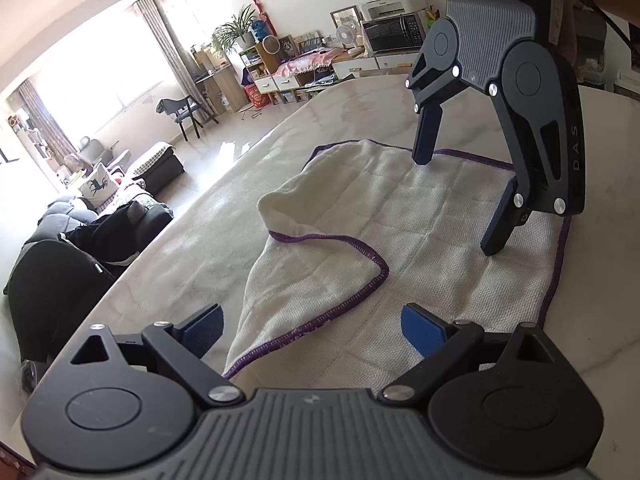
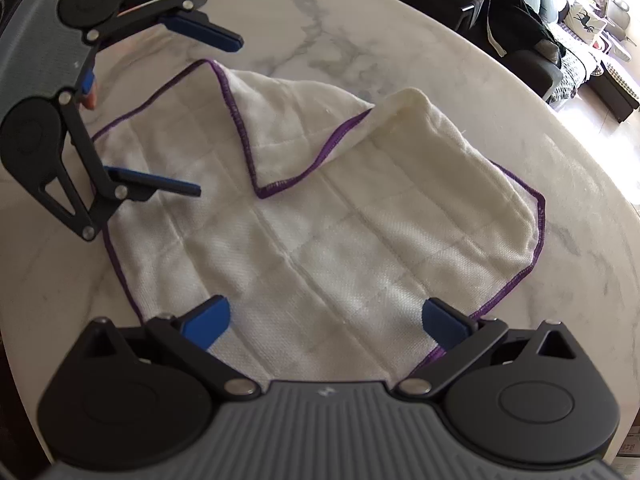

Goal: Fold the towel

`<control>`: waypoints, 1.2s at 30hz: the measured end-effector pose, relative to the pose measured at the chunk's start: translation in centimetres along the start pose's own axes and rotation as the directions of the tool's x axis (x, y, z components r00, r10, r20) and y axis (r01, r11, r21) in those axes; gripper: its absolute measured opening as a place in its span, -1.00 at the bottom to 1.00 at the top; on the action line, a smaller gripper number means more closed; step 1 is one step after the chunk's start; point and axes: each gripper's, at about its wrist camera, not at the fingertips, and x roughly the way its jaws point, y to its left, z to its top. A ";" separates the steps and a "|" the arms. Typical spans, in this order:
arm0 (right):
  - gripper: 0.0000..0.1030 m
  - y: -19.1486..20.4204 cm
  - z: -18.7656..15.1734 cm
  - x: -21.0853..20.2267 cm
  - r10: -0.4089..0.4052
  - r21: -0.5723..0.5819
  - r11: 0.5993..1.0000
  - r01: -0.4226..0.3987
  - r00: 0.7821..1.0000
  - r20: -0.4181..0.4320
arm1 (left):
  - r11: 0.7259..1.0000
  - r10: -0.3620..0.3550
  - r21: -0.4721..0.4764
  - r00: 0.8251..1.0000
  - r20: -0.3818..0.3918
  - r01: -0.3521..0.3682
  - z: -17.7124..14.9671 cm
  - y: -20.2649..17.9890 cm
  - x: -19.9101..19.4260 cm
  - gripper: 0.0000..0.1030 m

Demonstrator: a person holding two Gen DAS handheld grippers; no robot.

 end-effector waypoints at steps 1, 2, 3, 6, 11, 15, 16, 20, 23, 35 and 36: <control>0.99 0.0 0.0 0.0 0.001 0.001 1.000 -0.001 1.000 0.001 | 1.000 -0.012 -0.001 1.000 0.003 0.012 0.2 -0.1 0.3 0.87; 0.99 0.0 -0.1 0.0 0.002 0.002 1.000 -0.002 1.000 0.002 | 1.000 -0.023 -0.002 1.000 0.006 0.023 0.5 -0.1 0.6 0.87; 0.99 0.0 -0.1 -0.1 0.003 0.003 1.000 -0.003 1.000 0.003 | 0.999 -0.041 -0.013 0.999 0.005 0.041 0.7 -0.1 1.1 0.86; 0.99 -0.1 -0.2 -0.1 0.005 0.007 1.000 -0.005 1.000 0.006 | 0.995 -0.084 -0.045 0.996 -0.002 0.084 1.3 -0.1 2.4 0.67; 0.99 -0.4 -0.4 -0.2 0.016 0.025 1.000 -0.016 1.000 0.012 | 0.985 -0.126 -0.119 0.992 -0.008 0.124 1.6 0.3 3.9 0.21; 1.00 -0.4 -0.4 -0.2 0.017 0.027 0.999 -0.017 1.000 0.013 | 0.979 -0.137 -0.154 0.991 -0.004 0.135 1.6 0.5 4.1 -0.47; 1.00 -0.4 -0.4 -0.2 0.017 0.027 0.999 -0.018 1.000 0.013 | 0.975 -0.144 -0.170 0.990 -0.007 0.140 1.6 0.7 4.3 -0.63; 1.00 -0.5 -0.5 -0.2 0.018 0.029 0.999 -0.019 1.000 0.013 | 0.967 -0.147 -0.209 0.989 0.000 0.144 1.5 1.3 3.8 -0.72; 1.00 -0.5 -0.5 -0.2 0.019 0.031 0.999 -0.020 1.000 0.013 | 0.965 -0.121 -0.234 0.993 0.009 0.120 1.5 2.0 3.2 -0.72; 1.00 -0.6 -0.6 -0.1 0.022 0.037 0.999 -0.023 1.000 0.014 | 0.916 0.090 -0.385 0.993 -0.074 -0.112 1.0 7.5 3.3 -0.72; 1.00 -0.6 -0.6 -0.1 0.023 0.038 0.999 -0.023 1.000 0.014 | 0.904 0.113 -0.403 0.989 -0.096 -0.142 0.8 8.2 3.5 -0.72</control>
